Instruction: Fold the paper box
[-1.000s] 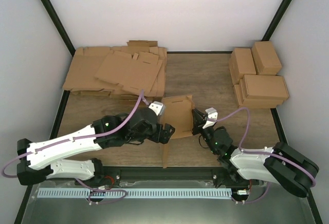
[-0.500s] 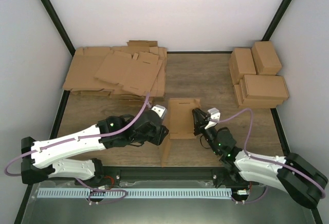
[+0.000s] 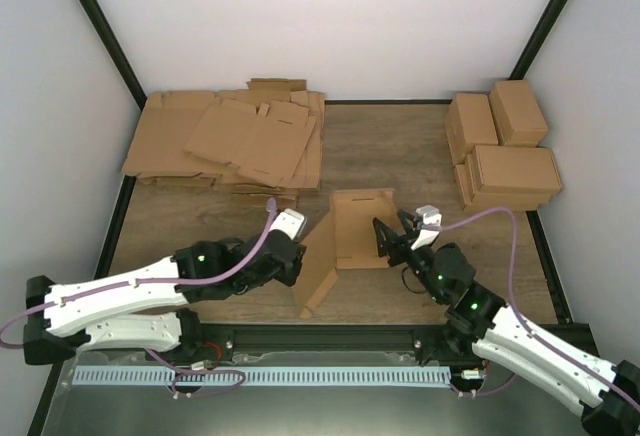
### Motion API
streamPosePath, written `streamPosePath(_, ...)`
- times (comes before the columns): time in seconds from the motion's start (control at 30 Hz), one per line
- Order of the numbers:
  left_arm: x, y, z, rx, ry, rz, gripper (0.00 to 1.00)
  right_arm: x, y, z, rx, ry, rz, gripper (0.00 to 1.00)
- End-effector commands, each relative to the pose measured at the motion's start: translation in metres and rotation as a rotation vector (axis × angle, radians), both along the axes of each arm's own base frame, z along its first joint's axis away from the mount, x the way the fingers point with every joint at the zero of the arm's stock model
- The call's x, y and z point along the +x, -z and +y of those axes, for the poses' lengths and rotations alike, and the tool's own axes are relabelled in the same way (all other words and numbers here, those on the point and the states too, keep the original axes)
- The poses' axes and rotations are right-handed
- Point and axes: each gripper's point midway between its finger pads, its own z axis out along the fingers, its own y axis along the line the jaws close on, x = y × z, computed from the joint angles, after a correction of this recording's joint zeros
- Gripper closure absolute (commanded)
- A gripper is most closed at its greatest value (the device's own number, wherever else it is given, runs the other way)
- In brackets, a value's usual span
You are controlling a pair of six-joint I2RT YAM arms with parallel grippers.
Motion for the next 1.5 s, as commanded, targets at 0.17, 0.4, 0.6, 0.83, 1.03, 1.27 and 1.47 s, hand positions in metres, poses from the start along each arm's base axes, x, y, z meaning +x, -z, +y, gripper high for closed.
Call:
streamPosePath(0.17, 0.017, -0.043, 0.023, -0.117, -0.040, -0.244, 0.95, -0.012, -0.030, 0.003, -0.114, -0.065, 0.101, 0.22)
streamPosePath(0.4, 0.022, -0.057, 0.041, -0.051, -0.050, -0.331, 0.96, -0.003, -0.075, 0.037, -0.296, -0.186, 0.047, 0.22)
streamPosePath(0.6, 0.022, -0.055, 0.050, -0.062, -0.053, -0.369, 0.96, 0.012, -0.084, 0.062, -0.473, -0.251, 0.018, 0.25)
streamPosePath(0.83, 0.022, -0.059, 0.051, -0.065, -0.041, -0.394, 0.96, 0.039, -0.094, 0.070, -0.595, -0.184, -0.015, 0.27)
streamPosePath(1.03, 0.024, -0.045, 0.041, -0.015, -0.026, -0.372, 0.96, 0.064, -0.088, 0.074, -0.662, -0.100, -0.011, 0.37)
streamPosePath(1.27, 0.025, -0.036, 0.039, -0.028, -0.049, -0.354, 0.96, 0.076, -0.083, 0.088, -0.713, -0.120, -0.013, 0.45)
streamPosePath(1.47, 0.027, -0.030, 0.039, -0.028, -0.061, -0.353, 0.96, 0.079, -0.085, 0.091, -0.739, -0.138, -0.021, 0.56)
